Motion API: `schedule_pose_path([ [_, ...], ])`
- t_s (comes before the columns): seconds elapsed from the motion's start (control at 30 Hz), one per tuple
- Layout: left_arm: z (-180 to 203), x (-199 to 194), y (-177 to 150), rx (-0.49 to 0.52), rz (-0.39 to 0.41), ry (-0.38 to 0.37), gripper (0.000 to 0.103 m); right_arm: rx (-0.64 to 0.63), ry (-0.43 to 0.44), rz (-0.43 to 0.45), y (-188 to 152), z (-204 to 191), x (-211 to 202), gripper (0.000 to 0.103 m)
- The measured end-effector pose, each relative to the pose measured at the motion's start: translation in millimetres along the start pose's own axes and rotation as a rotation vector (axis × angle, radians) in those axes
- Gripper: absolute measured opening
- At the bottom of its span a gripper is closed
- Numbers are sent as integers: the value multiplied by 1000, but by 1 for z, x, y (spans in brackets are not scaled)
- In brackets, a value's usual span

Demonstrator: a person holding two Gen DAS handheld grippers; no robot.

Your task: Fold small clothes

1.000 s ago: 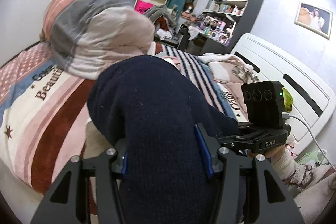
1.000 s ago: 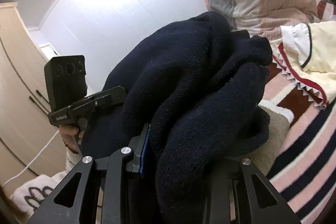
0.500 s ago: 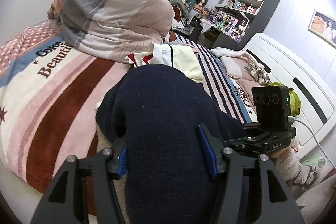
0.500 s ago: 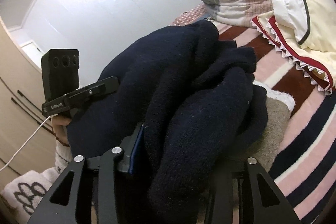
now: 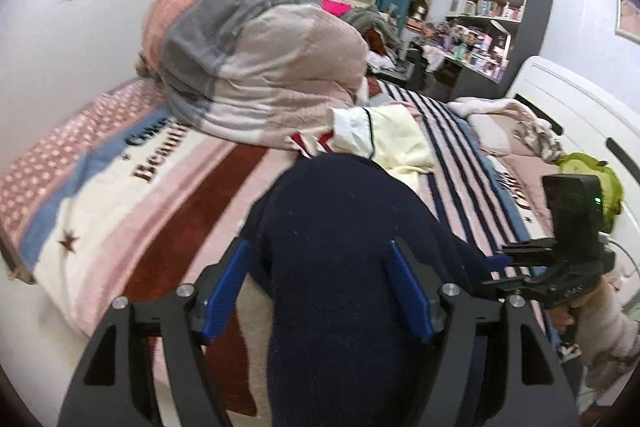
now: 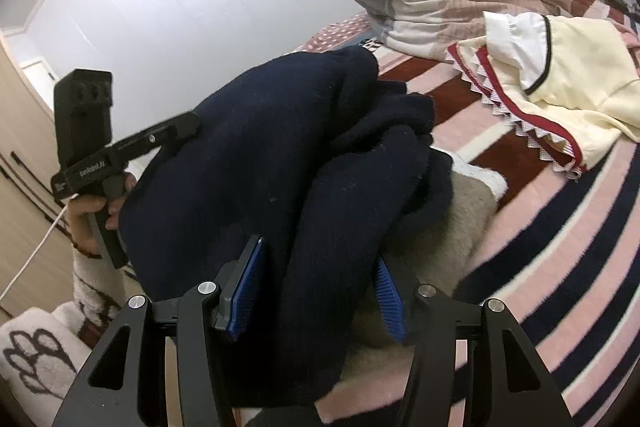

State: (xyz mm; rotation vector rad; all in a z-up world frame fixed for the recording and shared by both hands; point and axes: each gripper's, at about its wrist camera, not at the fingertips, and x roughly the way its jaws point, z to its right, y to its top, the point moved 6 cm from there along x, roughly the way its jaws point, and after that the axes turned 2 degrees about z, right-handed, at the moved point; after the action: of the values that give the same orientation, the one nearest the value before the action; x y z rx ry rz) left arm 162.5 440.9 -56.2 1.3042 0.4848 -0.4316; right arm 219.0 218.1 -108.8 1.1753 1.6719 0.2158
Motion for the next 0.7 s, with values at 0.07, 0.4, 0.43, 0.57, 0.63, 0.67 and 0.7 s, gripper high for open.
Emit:
schedule_pose_path([
  [0.07, 3, -8, 1, 9, 17, 22, 69, 1, -14, 6, -2, 1, -6, 53],
  [0.4, 28, -43, 9, 69, 92, 162, 75, 8, -49, 59, -14, -4, -47, 57],
  [0.43, 32, -47, 9, 74, 100, 176, 76, 8, -49, 62, -16, -4, -51, 58],
  [0.57, 52, -65, 9, 101, 135, 237, 78, 7, -51, 81, -24, -8, -66, 59],
  [0.63, 62, -71, 9, 116, 153, 263, 81, 6, -57, 96, -30, -10, -76, 61],
  [0.67, 70, -76, 8, 126, 166, 280, 82, 5, -65, 108, -34, -11, -82, 63],
  [0.7, 76, -79, 7, 131, 175, 292, 82, 1, -74, 118, -38, -12, -88, 64],
])
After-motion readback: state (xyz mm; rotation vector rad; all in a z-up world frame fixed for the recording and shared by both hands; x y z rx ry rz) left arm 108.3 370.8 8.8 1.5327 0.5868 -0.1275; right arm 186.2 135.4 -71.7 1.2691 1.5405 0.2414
